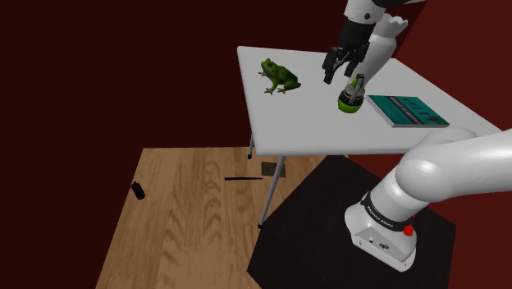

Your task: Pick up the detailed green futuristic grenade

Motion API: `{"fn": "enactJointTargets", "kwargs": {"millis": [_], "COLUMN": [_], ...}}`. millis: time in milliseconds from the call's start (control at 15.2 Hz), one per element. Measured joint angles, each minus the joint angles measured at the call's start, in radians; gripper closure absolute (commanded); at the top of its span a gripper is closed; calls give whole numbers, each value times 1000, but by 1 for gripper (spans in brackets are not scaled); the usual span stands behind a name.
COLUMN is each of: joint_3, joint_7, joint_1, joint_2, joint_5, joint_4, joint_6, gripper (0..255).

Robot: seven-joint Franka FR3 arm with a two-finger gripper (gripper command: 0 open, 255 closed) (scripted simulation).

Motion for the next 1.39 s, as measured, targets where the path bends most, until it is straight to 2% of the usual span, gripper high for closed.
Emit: {"fn": "enactJointTargets", "kwargs": {"millis": [792, 1320, 1386], "joint_3": [-132, -148, -148], "joint_7": [118, 139, 140], "joint_1": [-223, -241, -241], "joint_2": [62, 76, 76], "joint_5": [-147, -169, -169], "joint_4": [-14, -101, -105], "joint_6": [212, 319, 324], "gripper": [0, 0, 255]}}
